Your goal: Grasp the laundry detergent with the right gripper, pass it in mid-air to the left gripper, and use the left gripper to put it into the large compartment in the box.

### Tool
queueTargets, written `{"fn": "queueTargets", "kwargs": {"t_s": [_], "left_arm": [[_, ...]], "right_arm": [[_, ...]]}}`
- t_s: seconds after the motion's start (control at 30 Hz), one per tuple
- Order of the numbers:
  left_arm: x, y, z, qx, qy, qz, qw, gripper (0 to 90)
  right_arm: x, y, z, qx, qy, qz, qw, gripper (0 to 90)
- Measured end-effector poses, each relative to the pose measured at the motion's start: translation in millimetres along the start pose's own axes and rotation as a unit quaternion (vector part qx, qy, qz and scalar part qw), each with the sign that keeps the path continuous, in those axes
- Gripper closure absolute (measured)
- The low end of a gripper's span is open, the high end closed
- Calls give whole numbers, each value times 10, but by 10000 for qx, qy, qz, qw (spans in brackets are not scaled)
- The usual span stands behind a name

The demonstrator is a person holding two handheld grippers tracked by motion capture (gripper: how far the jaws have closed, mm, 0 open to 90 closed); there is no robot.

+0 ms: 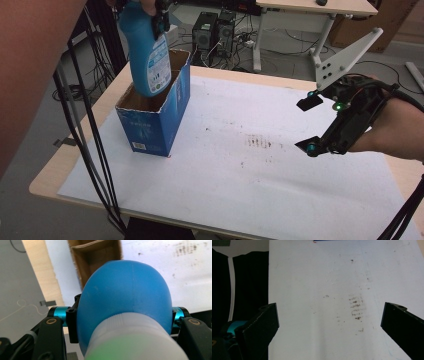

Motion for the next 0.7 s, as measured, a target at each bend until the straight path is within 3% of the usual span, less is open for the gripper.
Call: {"fn": "queueTargets", "kwargs": {"t_s": [0.2, 0.37, 0.4, 0.53, 0.7], "left_arm": [[-149, 36, -208, -98, -3, -74, 9999, 384], [-183, 66, -433, -216, -107, -472, 9986, 384], [-183, 66, -433, -216, -107, -472, 9986, 385], [-174, 90, -648, -312, -91, -1089, 9935, 385], [-195, 102, -874, -382, -1, -1707, 9846, 384]], "right_arm": [[17, -5, -9, -6, -36, -36, 10000, 6], [28, -6, -35, -6, -51, -66, 10000, 6], [28, -6, -35, -6, -51, -66, 10000, 6], [28, -22, -74, -33, -53, -97, 9999, 6], [32, -36, -101, -24, -50, -147, 9999, 6]]}}
Point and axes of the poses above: each handheld gripper's, and its own axes: z roughly backward along the jaws, y roughly out of its top, x roughly to its right, the point moved 5 cm from there along -z, roughly forward along the jaws, and after that the axes turned 4 degrees about -y, right-handed, at the moved point
